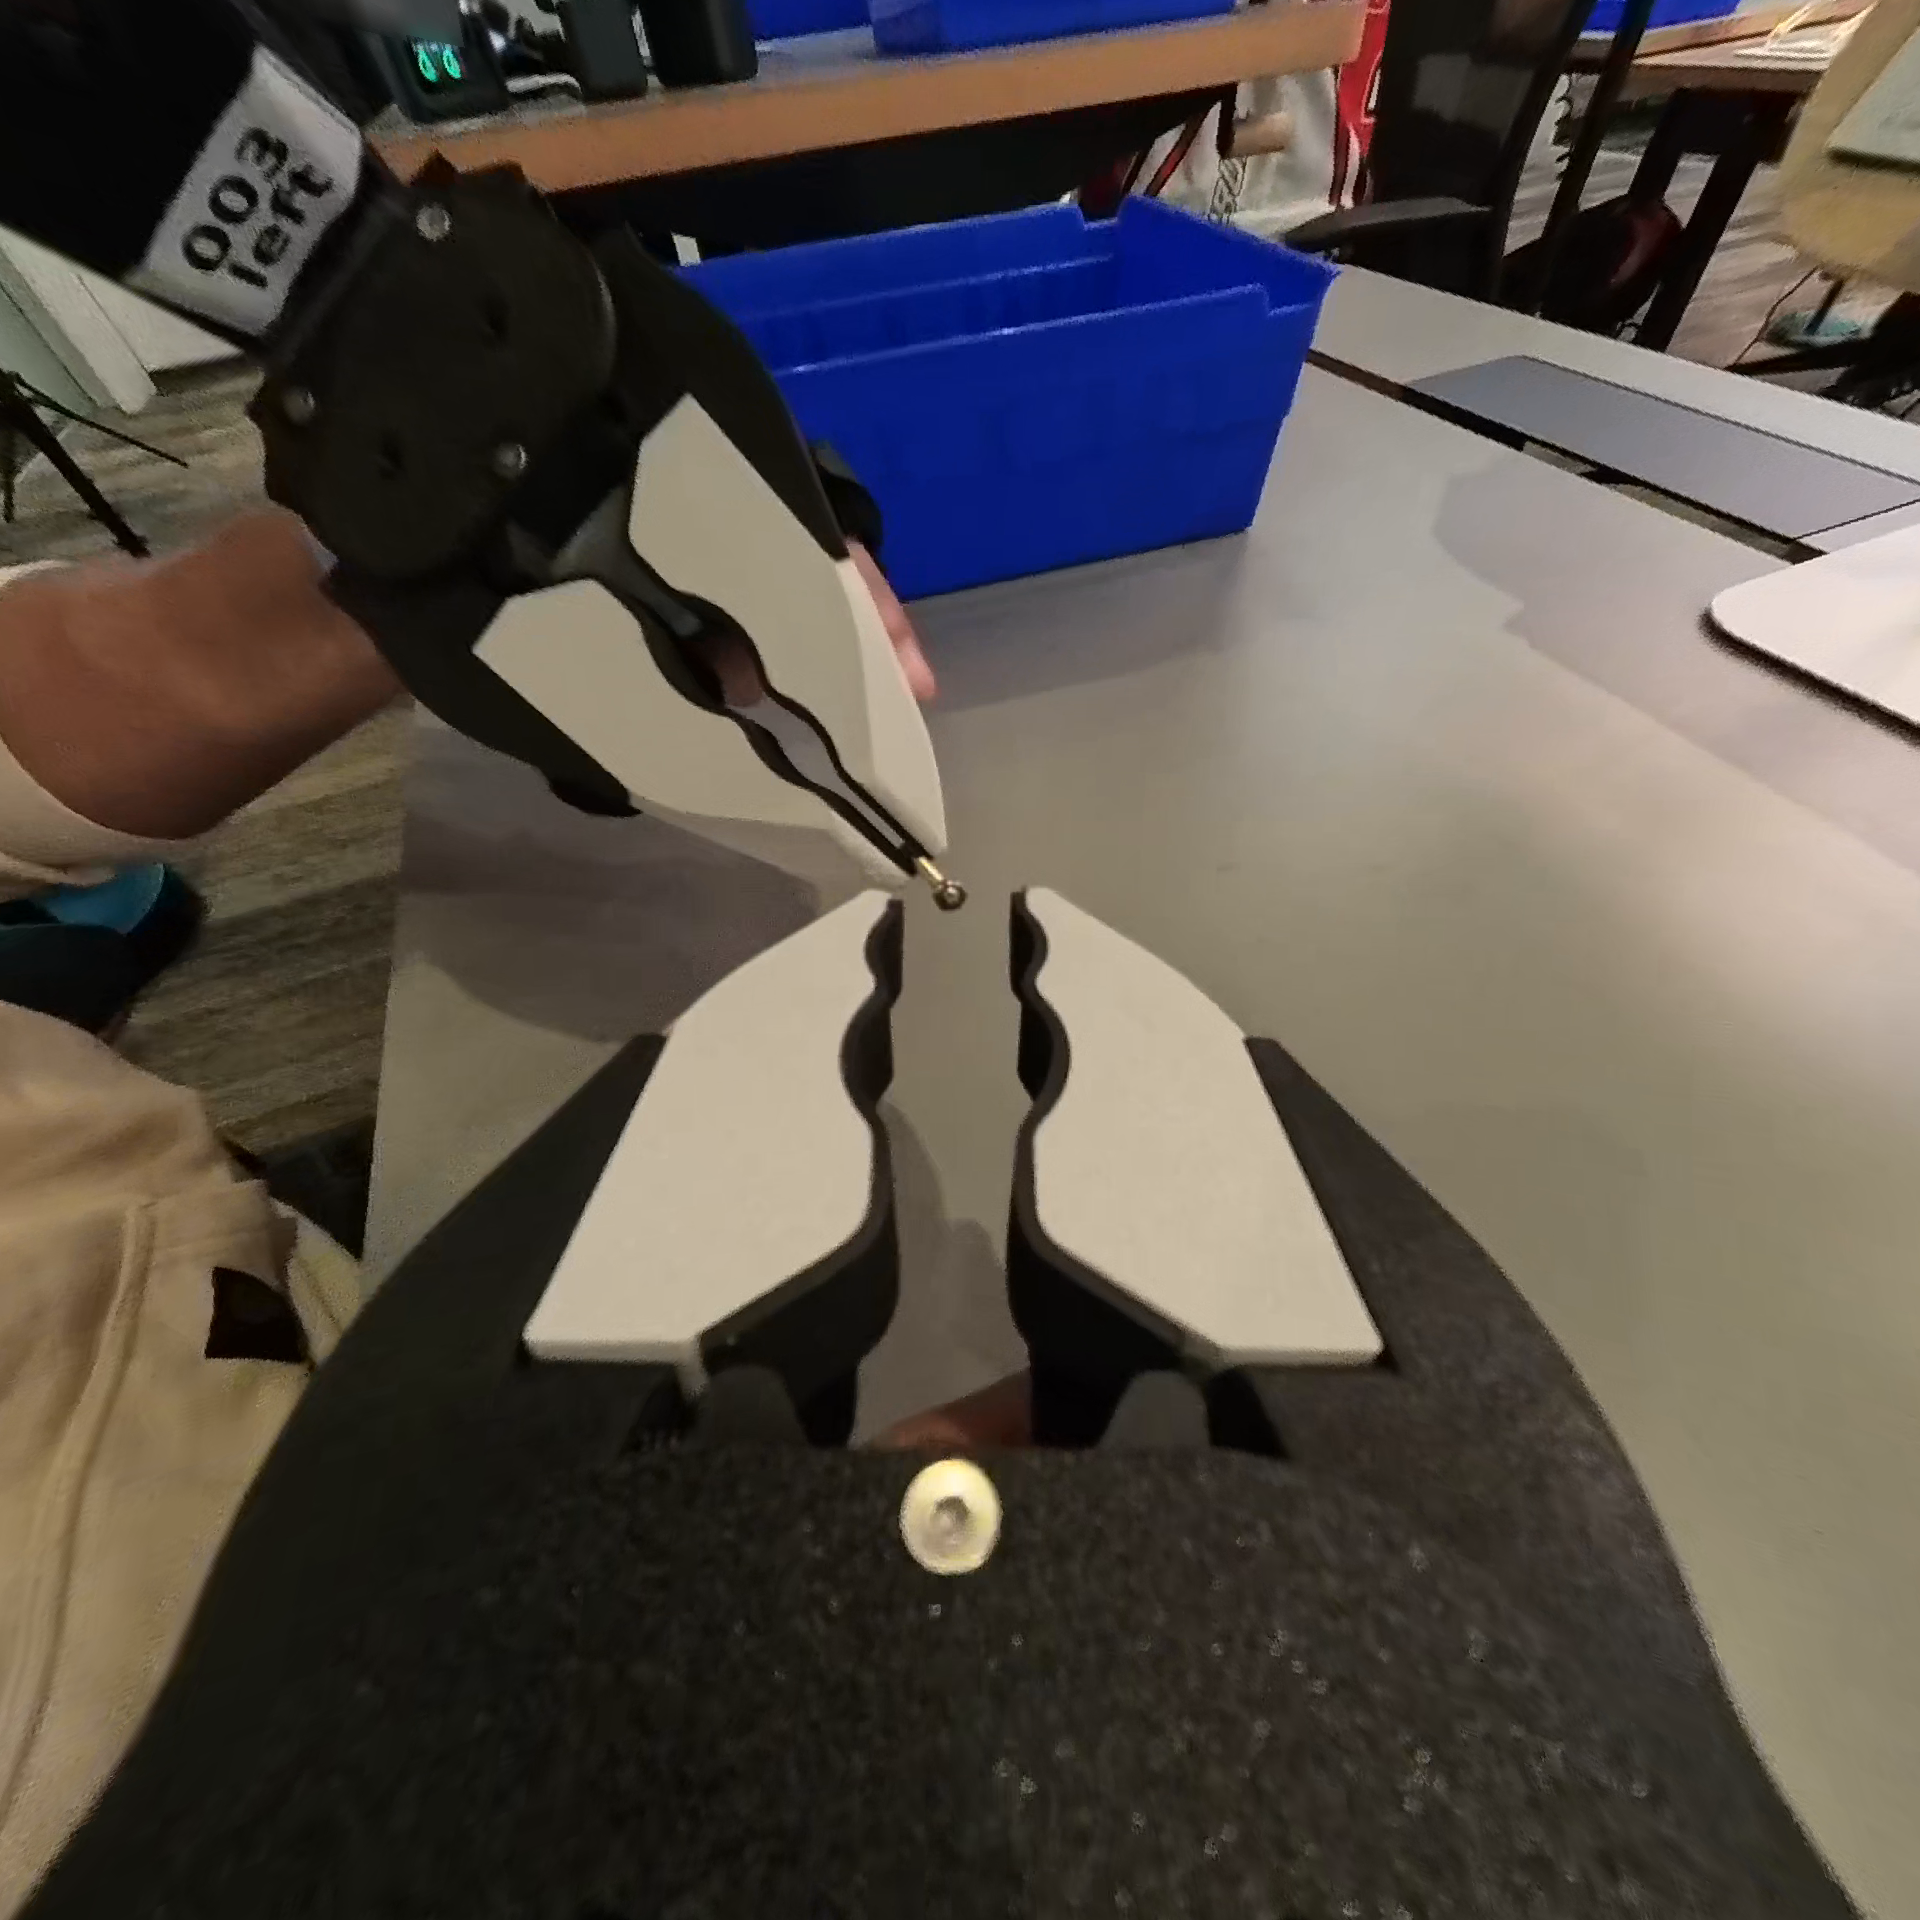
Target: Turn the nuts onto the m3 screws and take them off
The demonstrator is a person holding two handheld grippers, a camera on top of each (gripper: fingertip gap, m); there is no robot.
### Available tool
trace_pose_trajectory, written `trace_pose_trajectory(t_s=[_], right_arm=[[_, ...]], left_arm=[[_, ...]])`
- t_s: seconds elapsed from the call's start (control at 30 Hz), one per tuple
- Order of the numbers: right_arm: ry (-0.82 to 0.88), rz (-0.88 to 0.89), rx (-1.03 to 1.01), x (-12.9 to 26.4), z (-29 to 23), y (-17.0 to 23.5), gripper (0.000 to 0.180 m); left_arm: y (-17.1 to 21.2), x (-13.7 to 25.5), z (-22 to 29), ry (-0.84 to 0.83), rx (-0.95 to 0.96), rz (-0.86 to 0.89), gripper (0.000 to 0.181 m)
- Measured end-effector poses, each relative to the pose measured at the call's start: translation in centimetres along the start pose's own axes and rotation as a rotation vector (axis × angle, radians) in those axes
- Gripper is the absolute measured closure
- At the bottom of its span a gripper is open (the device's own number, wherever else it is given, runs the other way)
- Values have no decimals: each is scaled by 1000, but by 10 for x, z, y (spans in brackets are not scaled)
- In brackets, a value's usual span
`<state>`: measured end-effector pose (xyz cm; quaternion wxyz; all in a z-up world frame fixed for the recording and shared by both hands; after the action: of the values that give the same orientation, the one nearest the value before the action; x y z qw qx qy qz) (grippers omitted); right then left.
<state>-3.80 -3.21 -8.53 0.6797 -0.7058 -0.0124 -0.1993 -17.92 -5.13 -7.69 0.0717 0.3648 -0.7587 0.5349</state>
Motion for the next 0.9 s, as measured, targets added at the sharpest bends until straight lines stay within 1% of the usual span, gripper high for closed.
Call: trace_pose_trajectory(t_s=[0.1,0.2,0.3,0.33,0.37,0.4,0.47,0.57,0.67,0.73,0.9], right_arm=[[-12,10,15,-1,-2,-1,174],[-25,17,23,-1,-3,-1,174],[-53,44,-11,1,-3,-2,175],[-67,67,-37,3,-2,-3,175],[-88,97,-69,5,-1,-4,175],[-116,134,-108,7,0,-4,175],[-167,224,-201,13,4,-6,175],[-232,338,-321,19,11,-6,175],[-248,363,-357,19,12,-5,175],[-255,360,-359,17,10,-6,175],[-285,374,-368,14,2,-10,175]], left_arm=[[-1,1,2,16,5,17,179],[-2,3,2,22,1,18,179],[-2,6,3,20,11,73,178],[-2,8,2,14,32,111,178],[-2,11,2,19,66,151,174],[-3,13,1,34,109,187,163],[-2,17,0,87,212,270,154],[0,23,-4,139,356,422,153],[2,26,-10,187,458,535,156],[2,24,-11,213,476,558,156],[-3,18,-11,240,457,553,156]])
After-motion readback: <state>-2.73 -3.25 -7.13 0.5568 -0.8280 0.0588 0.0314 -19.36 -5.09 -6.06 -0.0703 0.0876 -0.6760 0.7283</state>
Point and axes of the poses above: each gripper's, where its closed fingertips meet, x back along the fingers, y out of its underside, z = x × y across the jaws, the point moved 8 cm from there along x, back along the fingers, and after that the axes turned 5 degrees about x, right-handed, at the moved point
